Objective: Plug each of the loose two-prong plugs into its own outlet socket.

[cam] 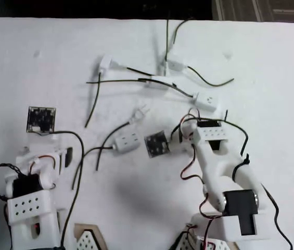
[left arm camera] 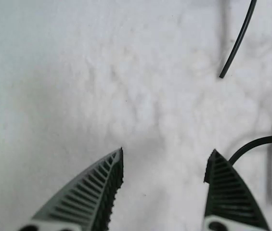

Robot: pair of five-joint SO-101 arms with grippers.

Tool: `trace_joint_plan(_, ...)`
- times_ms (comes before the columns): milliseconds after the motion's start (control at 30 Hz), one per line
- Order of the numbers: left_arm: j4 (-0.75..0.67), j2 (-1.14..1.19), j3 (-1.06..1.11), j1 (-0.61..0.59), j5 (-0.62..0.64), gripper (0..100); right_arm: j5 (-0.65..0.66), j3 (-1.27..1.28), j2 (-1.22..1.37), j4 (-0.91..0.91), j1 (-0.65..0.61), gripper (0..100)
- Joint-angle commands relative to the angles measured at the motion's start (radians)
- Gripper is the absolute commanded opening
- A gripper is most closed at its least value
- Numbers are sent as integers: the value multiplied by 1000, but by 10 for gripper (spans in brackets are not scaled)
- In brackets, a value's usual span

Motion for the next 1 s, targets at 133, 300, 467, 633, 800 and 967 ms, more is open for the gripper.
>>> trace_joint_plan(133, -17, -24, -11, 2, 6, 275, -400, -5, -67, -84, 16, 342)
trace_joint_plan(300, -17, -24, -11, 4, 6, 275, -611, 0, -165, -79, -1, 302)
trace_joint_plan(467, -17, -24, -11, 4, 6, 275, -980, -3, -303, 54, -12, 241)
trace_joint_plan(633, -17, -24, -11, 4, 6, 275, -1522, -6, -417, 217, -68, 224)
trace_joint_plan(800, -17, -24, -11, 2, 6, 275, -2093, -8, -420, 263, -105, 225)
trace_joint_plan(967, -17, -24, -11, -2, 6, 275, -2288, -18, -340, 259, -107, 225)
